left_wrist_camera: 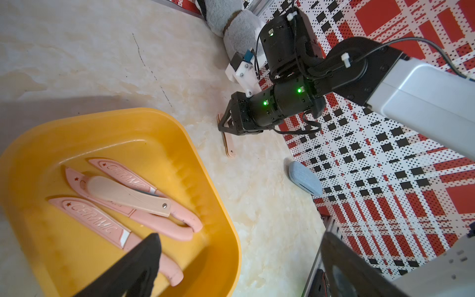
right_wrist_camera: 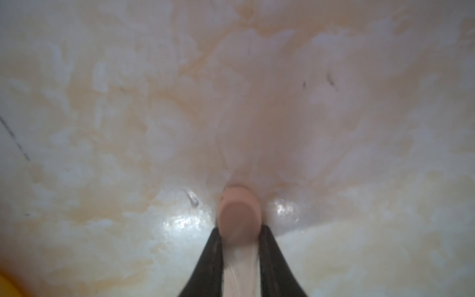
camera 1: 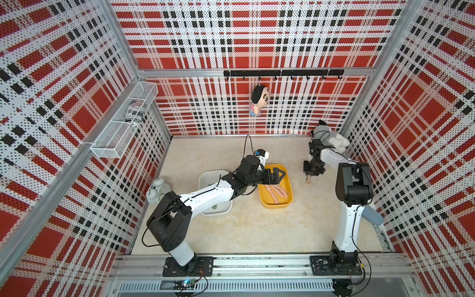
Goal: Place the fruit knives into the storage box by color
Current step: Pick up the fruit knife from the center of the board.
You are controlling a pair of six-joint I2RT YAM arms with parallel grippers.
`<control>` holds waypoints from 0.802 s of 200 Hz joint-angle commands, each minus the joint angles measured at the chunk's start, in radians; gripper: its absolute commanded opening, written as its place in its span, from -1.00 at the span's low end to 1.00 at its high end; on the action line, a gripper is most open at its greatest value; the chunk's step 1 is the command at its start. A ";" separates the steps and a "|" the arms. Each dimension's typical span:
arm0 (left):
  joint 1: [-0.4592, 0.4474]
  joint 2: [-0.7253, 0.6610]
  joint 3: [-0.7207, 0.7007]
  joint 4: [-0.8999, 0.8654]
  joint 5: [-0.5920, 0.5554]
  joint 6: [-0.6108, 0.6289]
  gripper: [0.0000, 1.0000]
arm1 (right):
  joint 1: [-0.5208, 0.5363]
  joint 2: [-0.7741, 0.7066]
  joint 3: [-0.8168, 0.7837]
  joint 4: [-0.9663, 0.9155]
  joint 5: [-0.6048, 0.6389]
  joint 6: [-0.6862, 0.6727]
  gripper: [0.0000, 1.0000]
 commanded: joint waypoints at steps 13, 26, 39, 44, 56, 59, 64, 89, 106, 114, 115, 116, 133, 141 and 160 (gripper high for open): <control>0.006 -0.026 -0.011 0.022 -0.002 0.000 0.97 | 0.009 -0.012 -0.011 0.005 -0.023 -0.004 -0.62; 0.007 -0.028 -0.010 0.022 -0.003 0.000 0.97 | 0.010 -0.017 -0.008 0.002 -0.025 -0.006 -0.64; 0.007 -0.029 -0.010 0.022 -0.003 0.000 0.97 | 0.012 -0.024 -0.006 0.000 -0.029 -0.006 -0.67; 0.007 -0.029 -0.011 0.022 -0.004 0.000 0.97 | 0.012 -0.027 -0.004 -0.002 -0.030 -0.006 -0.67; 0.007 -0.027 -0.011 0.020 -0.005 0.000 0.97 | 0.014 -0.033 -0.001 -0.003 -0.031 -0.004 -0.67; 0.007 -0.026 -0.009 0.020 -0.005 0.000 0.97 | 0.015 -0.034 0.000 -0.004 -0.031 -0.004 -0.67; 0.008 -0.027 -0.008 0.020 -0.005 -0.001 0.97 | 0.017 -0.037 0.001 -0.006 -0.033 -0.004 -0.67; 0.008 -0.029 -0.009 0.018 -0.005 -0.001 0.97 | 0.025 -0.052 0.011 -0.016 -0.038 -0.003 -0.67; 0.010 -0.028 -0.010 0.017 -0.005 -0.001 0.97 | 0.033 -0.064 0.014 -0.020 -0.045 0.000 -0.66; 0.011 -0.030 -0.008 0.015 -0.007 -0.001 0.97 | 0.037 -0.069 0.017 -0.026 -0.042 0.000 -0.66; 0.011 -0.029 -0.009 0.014 -0.008 -0.001 0.97 | 0.038 -0.069 0.017 -0.027 -0.042 0.000 -0.66; 0.011 -0.030 -0.009 0.014 -0.008 -0.001 0.97 | 0.039 -0.070 0.018 -0.027 -0.042 0.000 -0.66; 0.014 -0.031 -0.007 0.002 -0.016 0.002 0.97 | 0.051 -0.085 0.018 -0.035 -0.040 0.002 -0.66; 0.016 -0.034 -0.007 -0.004 -0.020 0.004 0.97 | 0.058 -0.092 0.019 -0.040 -0.040 0.002 -0.66; 0.021 -0.040 -0.009 -0.021 -0.025 0.009 0.97 | 0.076 -0.113 0.021 -0.050 -0.036 0.004 -0.66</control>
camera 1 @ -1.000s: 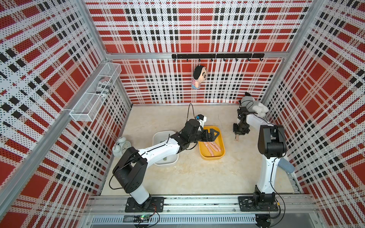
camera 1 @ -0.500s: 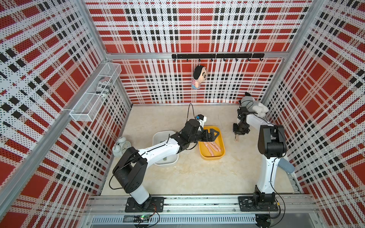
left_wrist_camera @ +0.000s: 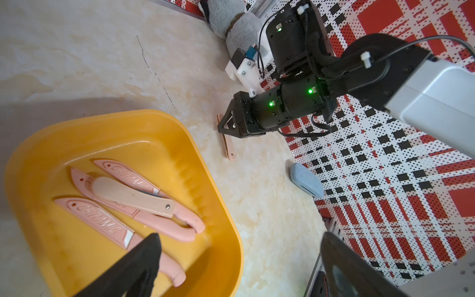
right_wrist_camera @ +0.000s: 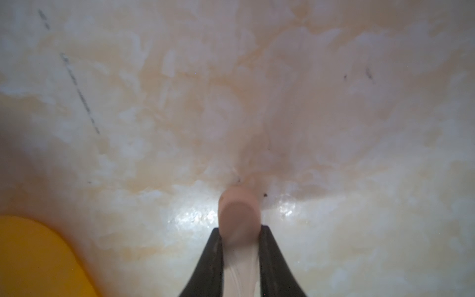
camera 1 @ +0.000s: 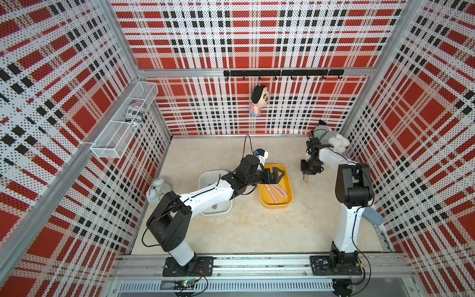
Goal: Place the fruit knives into the storage box by color
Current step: Pick up the fruit knife from the center of the board, then place the fruit knife in the storage box.
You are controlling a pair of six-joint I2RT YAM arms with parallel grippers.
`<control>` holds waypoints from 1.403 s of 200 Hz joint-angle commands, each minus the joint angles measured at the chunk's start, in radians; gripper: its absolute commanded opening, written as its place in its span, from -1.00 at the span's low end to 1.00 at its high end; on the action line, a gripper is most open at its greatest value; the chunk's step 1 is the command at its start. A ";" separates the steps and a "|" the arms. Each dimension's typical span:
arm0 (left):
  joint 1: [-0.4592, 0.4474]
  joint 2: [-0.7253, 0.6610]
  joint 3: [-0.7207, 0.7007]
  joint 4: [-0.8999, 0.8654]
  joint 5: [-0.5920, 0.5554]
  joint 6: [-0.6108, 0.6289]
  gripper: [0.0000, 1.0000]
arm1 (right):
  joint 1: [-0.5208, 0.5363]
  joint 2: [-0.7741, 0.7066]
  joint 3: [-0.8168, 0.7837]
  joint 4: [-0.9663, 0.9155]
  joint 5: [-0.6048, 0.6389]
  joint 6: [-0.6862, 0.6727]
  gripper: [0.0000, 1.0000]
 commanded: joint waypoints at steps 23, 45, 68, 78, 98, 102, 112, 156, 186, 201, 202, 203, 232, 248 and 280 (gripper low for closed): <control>0.019 -0.052 -0.022 -0.031 -0.026 0.015 0.97 | 0.048 -0.089 0.032 -0.048 0.011 0.003 -0.66; 0.029 -0.072 -0.041 -0.041 -0.030 0.018 0.97 | 0.070 -0.120 0.045 -0.068 0.014 0.006 -0.66; 0.040 -0.093 -0.053 -0.058 -0.040 0.026 0.97 | 0.095 -0.156 0.060 -0.085 0.010 0.009 -0.66; 0.045 -0.105 -0.060 -0.065 -0.044 0.030 0.97 | 0.108 -0.169 0.070 -0.098 0.009 0.010 -0.66; 0.056 -0.128 -0.076 -0.079 -0.052 0.036 0.97 | 0.136 -0.197 0.092 -0.121 0.012 0.015 -0.66; 0.057 -0.134 -0.080 -0.081 -0.053 0.038 0.97 | 0.143 -0.202 0.096 -0.124 0.014 0.016 -0.66; 0.062 -0.149 -0.093 -0.088 -0.055 0.039 0.97 | 0.162 -0.215 0.108 -0.133 0.014 0.020 -0.65; 0.084 -0.223 -0.168 -0.118 -0.066 0.042 0.97 | 0.269 -0.245 0.156 -0.162 0.002 0.048 -0.65; 0.093 -0.282 -0.231 -0.136 -0.072 0.038 0.97 | 0.358 -0.237 0.169 -0.151 -0.012 0.077 -0.64; 0.096 -0.311 -0.261 -0.139 -0.077 0.034 0.97 | 0.399 -0.220 0.171 -0.139 -0.017 0.087 -0.64; 0.095 -0.313 -0.263 -0.139 -0.077 0.032 0.97 | 0.400 -0.219 0.171 -0.138 -0.017 0.087 -0.64; 0.096 -0.314 -0.263 -0.140 -0.076 0.032 0.97 | 0.403 -0.217 0.170 -0.136 -0.017 0.088 -0.64; 0.096 -0.344 -0.311 -0.131 -0.081 0.019 0.97 | 0.458 -0.168 0.154 -0.109 -0.033 0.102 -0.64; 0.096 -0.354 -0.331 -0.121 -0.081 0.011 0.97 | 0.473 -0.144 0.125 -0.081 -0.043 0.110 -0.64; 0.093 -0.359 -0.351 -0.109 -0.080 0.000 0.97 | 0.492 -0.120 0.053 -0.029 -0.065 0.122 -0.64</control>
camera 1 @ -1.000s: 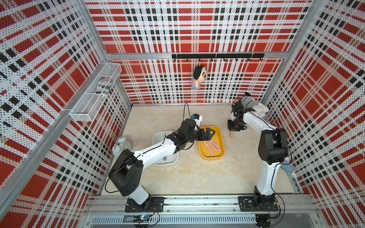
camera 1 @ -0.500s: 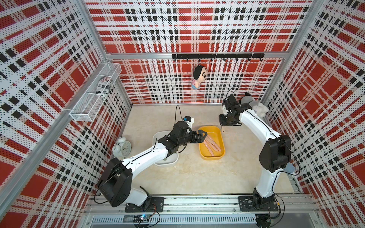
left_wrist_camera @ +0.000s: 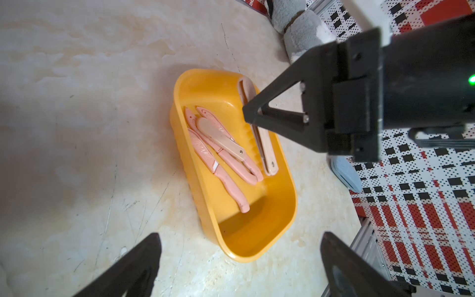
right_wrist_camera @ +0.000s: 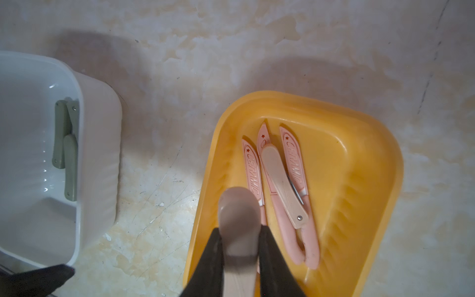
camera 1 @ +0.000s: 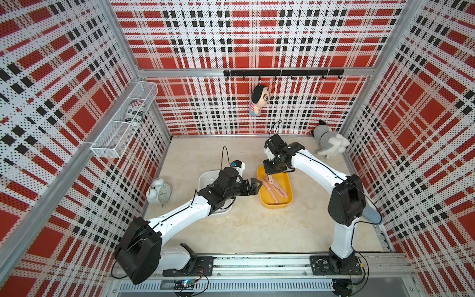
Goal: Place the fruit knives into the storage box by color
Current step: Place the fruit knife in the storage box.
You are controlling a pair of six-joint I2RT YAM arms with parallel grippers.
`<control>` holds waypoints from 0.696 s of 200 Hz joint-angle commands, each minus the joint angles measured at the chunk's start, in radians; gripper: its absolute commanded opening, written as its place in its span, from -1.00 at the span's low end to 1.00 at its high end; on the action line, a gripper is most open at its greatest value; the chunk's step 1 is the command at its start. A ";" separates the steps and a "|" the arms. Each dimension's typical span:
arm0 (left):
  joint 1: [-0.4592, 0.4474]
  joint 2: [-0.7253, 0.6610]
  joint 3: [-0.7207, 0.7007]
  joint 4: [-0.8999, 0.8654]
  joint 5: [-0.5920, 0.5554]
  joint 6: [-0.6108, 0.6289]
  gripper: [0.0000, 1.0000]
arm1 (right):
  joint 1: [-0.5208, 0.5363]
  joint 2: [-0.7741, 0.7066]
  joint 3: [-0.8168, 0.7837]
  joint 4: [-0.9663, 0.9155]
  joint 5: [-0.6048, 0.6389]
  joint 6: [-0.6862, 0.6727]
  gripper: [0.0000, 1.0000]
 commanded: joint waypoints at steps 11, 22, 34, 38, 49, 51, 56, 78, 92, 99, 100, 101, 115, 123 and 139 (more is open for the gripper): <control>-0.001 -0.023 -0.020 0.016 -0.007 -0.012 0.97 | 0.009 0.033 -0.068 0.061 -0.020 0.026 -0.64; -0.005 -0.024 -0.025 0.016 -0.011 -0.014 0.97 | 0.009 0.035 -0.091 0.072 -0.020 0.028 -0.64; -0.008 -0.024 -0.031 0.016 -0.014 -0.015 0.97 | 0.009 0.039 -0.110 0.087 -0.024 0.031 -0.64; -0.008 -0.024 -0.034 0.018 -0.014 -0.016 0.97 | 0.009 0.039 -0.115 0.089 -0.026 0.033 -0.64; -0.010 -0.023 -0.039 0.021 -0.014 -0.019 0.97 | 0.009 0.046 -0.123 0.090 -0.021 0.034 -0.64; -0.010 -0.023 -0.039 0.021 -0.014 -0.019 0.97 | 0.010 0.047 -0.124 0.091 -0.021 0.034 -0.64; -0.011 -0.023 -0.041 0.024 -0.015 -0.020 0.97 | 0.011 0.047 -0.129 0.093 -0.019 0.035 -0.63; -0.012 -0.025 -0.045 0.027 -0.017 -0.023 0.97 | 0.011 0.052 -0.136 0.098 -0.017 0.034 -0.62; -0.011 -0.027 -0.045 0.027 -0.018 -0.022 0.97 | 0.011 0.054 -0.134 0.098 -0.017 0.034 -0.59; -0.011 -0.027 -0.045 0.027 -0.019 -0.022 0.97 | 0.011 0.054 -0.133 0.100 -0.018 0.035 -0.57; -0.011 -0.028 -0.045 0.027 -0.019 -0.022 0.97 | 0.011 0.054 -0.133 0.101 -0.019 0.035 -0.57; -0.011 -0.029 -0.045 0.027 -0.019 -0.022 0.97 | 0.011 0.053 -0.133 0.100 -0.018 0.035 -0.56; -0.011 -0.030 -0.046 0.026 -0.020 -0.022 0.97 | 0.011 0.055 -0.127 0.097 -0.020 0.035 -0.51; -0.011 -0.030 -0.047 0.026 -0.022 -0.022 0.97 | 0.011 0.057 -0.125 0.095 -0.019 0.033 -0.47; -0.011 -0.030 -0.047 0.023 -0.022 -0.022 0.97 | 0.011 0.057 -0.122 0.094 -0.021 0.033 -0.33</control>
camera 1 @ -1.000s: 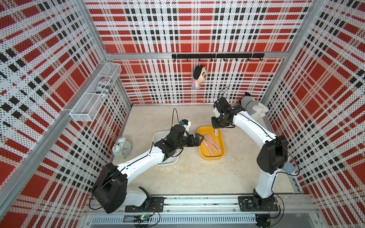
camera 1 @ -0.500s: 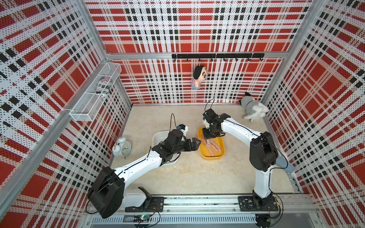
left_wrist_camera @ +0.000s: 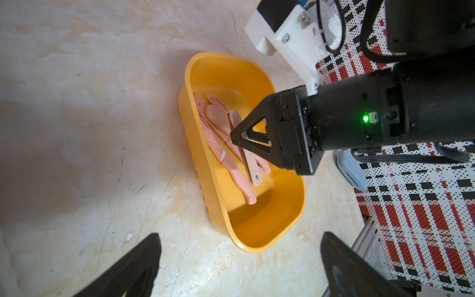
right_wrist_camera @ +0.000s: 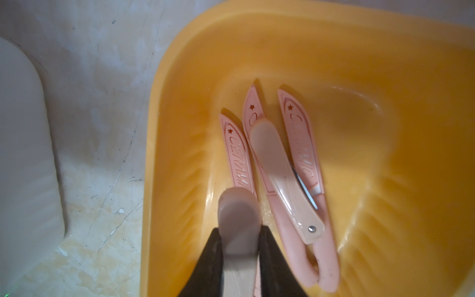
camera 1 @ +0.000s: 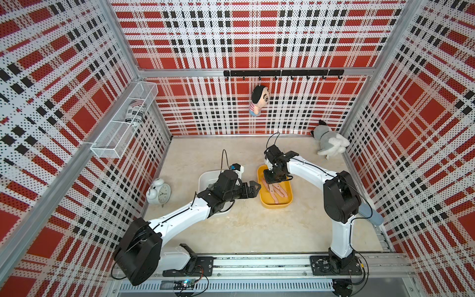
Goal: Place the fruit knives into the storage box by color
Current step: Place the fruit knife in the storage box.
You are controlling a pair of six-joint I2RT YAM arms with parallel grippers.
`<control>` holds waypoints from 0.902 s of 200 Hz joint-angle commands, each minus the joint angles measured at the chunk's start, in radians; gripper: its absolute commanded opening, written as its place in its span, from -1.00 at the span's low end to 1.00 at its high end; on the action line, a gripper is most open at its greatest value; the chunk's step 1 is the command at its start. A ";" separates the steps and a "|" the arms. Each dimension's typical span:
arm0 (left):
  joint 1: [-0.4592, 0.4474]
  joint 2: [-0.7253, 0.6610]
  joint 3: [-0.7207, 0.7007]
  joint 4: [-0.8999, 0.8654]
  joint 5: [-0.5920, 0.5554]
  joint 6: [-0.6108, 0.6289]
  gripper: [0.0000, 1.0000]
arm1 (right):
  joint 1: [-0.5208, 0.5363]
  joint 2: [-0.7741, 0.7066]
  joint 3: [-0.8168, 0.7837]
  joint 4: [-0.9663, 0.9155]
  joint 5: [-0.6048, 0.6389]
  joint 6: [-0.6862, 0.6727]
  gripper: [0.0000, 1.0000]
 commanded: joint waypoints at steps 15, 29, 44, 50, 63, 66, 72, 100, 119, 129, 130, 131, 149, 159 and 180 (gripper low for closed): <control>-0.004 -0.020 -0.005 0.012 -0.017 -0.002 0.97 | 0.006 0.010 0.009 0.010 -0.003 0.008 -0.05; -0.003 -0.022 -0.003 0.007 -0.020 -0.001 0.97 | 0.005 -0.003 0.006 0.014 0.006 0.010 0.13; -0.002 -0.024 0.001 0.003 -0.023 0.002 0.97 | 0.005 -0.011 0.006 0.015 0.014 0.011 0.25; -0.001 -0.024 0.003 0.001 -0.023 0.002 0.97 | 0.006 -0.012 0.007 0.014 0.013 0.011 0.27; 0.000 -0.025 0.006 -0.001 -0.023 0.002 0.97 | 0.005 -0.014 0.006 0.015 0.010 0.014 0.30; 0.000 -0.025 0.008 -0.003 -0.024 0.004 0.97 | 0.006 -0.015 0.008 0.015 0.009 0.015 0.30; 0.002 -0.026 0.011 -0.004 -0.024 0.004 0.97 | 0.006 -0.019 0.007 0.015 0.009 0.015 0.31; 0.016 -0.039 0.041 -0.042 -0.043 0.022 0.97 | 0.006 -0.049 0.021 0.014 0.018 0.014 0.38; 0.043 -0.052 0.071 -0.082 -0.060 0.038 0.97 | 0.005 -0.074 0.033 0.011 0.024 0.013 0.40; 0.063 -0.060 0.088 -0.110 -0.067 0.045 0.97 | 0.005 -0.090 0.033 0.020 0.015 0.012 0.41; 0.065 -0.061 0.089 -0.112 -0.067 0.045 0.97 | 0.005 -0.091 0.033 0.020 0.014 0.013 0.41; 0.067 -0.061 0.089 -0.113 -0.068 0.046 0.97 | 0.005 -0.093 0.033 0.022 0.013 0.014 0.41; 0.101 -0.081 0.116 -0.158 -0.093 0.060 0.97 | 0.005 -0.121 0.043 0.027 -0.006 0.017 0.41; 0.122 -0.082 0.132 -0.200 -0.110 0.070 0.97 | 0.009 -0.132 0.060 0.018 -0.007 0.016 0.41; 0.161 -0.079 0.148 -0.278 -0.153 0.090 0.97 | 0.014 -0.154 0.090 -0.003 -0.006 0.008 0.41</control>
